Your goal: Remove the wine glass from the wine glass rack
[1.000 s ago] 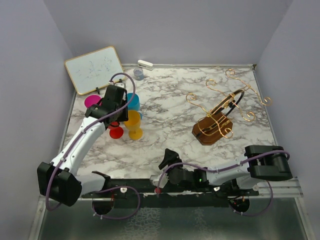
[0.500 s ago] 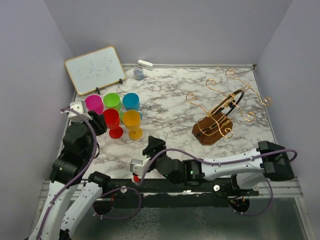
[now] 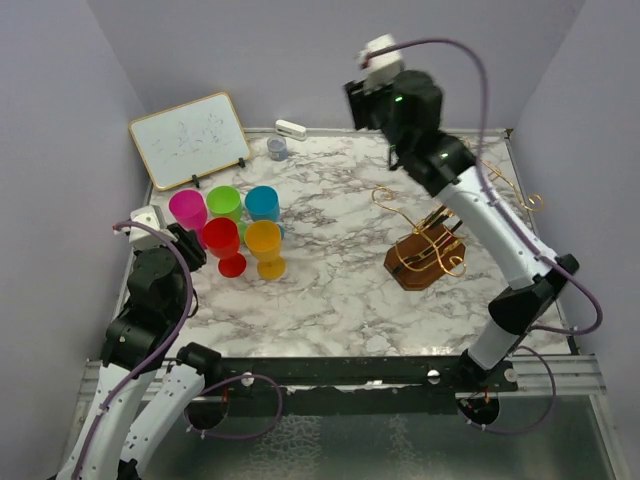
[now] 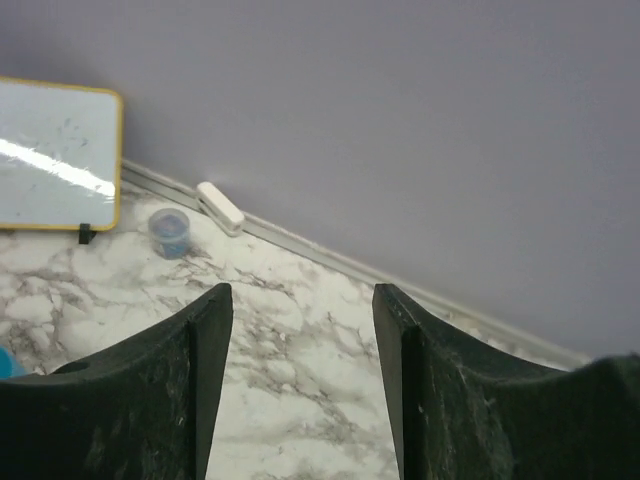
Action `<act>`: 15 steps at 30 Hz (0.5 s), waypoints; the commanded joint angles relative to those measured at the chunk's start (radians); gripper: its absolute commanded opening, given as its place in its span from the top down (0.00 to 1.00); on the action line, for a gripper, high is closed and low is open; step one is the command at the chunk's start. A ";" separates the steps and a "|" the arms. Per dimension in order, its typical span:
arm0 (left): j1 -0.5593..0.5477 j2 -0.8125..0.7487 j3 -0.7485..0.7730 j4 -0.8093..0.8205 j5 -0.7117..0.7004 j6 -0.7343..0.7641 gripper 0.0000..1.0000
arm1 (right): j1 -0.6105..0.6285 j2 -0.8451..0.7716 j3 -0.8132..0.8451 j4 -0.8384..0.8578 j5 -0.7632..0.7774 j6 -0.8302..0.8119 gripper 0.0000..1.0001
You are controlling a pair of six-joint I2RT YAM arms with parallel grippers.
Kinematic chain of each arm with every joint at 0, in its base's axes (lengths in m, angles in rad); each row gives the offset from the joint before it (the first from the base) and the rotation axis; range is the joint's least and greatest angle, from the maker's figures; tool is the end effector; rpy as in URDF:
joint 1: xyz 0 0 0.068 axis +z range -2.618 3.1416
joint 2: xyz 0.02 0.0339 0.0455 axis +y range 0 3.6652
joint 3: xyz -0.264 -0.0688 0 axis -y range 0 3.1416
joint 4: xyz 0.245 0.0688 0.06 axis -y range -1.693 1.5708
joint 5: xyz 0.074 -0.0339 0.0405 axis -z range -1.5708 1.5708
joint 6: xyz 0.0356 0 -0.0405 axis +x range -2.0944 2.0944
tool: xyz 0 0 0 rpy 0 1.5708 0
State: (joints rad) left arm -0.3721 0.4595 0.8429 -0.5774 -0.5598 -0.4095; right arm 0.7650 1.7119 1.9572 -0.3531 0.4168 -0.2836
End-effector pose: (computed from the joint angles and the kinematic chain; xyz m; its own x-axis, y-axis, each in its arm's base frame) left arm 0.0911 -0.0152 0.3578 -0.0941 -0.3254 -0.9409 -0.2342 0.9258 -0.2968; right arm 0.2885 0.2570 0.4811 0.0214 -0.3341 -0.9423 -0.3509 0.8800 -0.3200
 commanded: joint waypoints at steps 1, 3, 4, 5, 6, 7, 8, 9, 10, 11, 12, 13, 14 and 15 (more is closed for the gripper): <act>-0.011 0.009 -0.004 0.003 -0.023 0.011 0.61 | -0.228 -0.191 -0.053 -0.199 -0.340 0.469 0.43; -0.012 0.013 -0.008 0.007 -0.011 0.012 0.61 | -0.243 -0.281 -0.160 -0.189 -0.356 0.491 0.41; -0.014 0.016 -0.009 0.012 0.000 0.014 0.61 | -0.263 -0.315 -0.196 -0.212 -0.401 0.508 0.41; -0.014 0.021 -0.010 0.015 0.010 0.018 0.61 | -0.280 -0.353 -0.239 -0.229 -0.445 0.540 0.41; -0.014 0.026 -0.011 0.019 0.019 0.019 0.61 | -0.288 -0.393 -0.286 -0.235 -0.469 0.556 0.41; -0.014 0.032 -0.012 0.020 0.025 0.020 0.61 | -0.288 -0.443 -0.332 -0.229 -0.478 0.568 0.41; -0.014 0.036 -0.011 0.019 0.031 0.021 0.61 | -0.288 -0.494 -0.385 -0.215 -0.482 0.581 0.41; -0.014 0.040 -0.012 0.021 0.038 0.023 0.61 | -0.288 -0.542 -0.427 -0.201 -0.479 0.597 0.41; -0.014 0.043 -0.011 0.022 0.044 0.024 0.61 | -0.288 -0.586 -0.461 -0.195 -0.478 0.602 0.41; -0.014 0.045 -0.011 0.023 0.051 0.024 0.61 | -0.288 -0.626 -0.490 -0.189 -0.481 0.604 0.40; -0.016 0.047 -0.012 0.025 0.058 0.024 0.61 | -0.288 -0.662 -0.514 -0.181 -0.485 0.604 0.40; -0.016 0.048 -0.012 0.026 0.063 0.023 0.61 | -0.288 -0.696 -0.538 -0.170 -0.501 0.596 0.37; -0.017 0.051 -0.013 0.025 0.069 0.024 0.61 | -0.288 -0.725 -0.559 -0.157 -0.527 0.585 0.34; -0.016 0.052 -0.013 0.026 0.073 0.023 0.61 | -0.288 -0.744 -0.571 -0.156 -0.538 0.580 0.32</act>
State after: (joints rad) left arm -0.3820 0.5072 0.8341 -0.5758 -0.5293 -0.3981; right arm 0.4786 1.0584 1.4548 -0.5304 -0.0154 0.2665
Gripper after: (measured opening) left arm 0.391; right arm 0.631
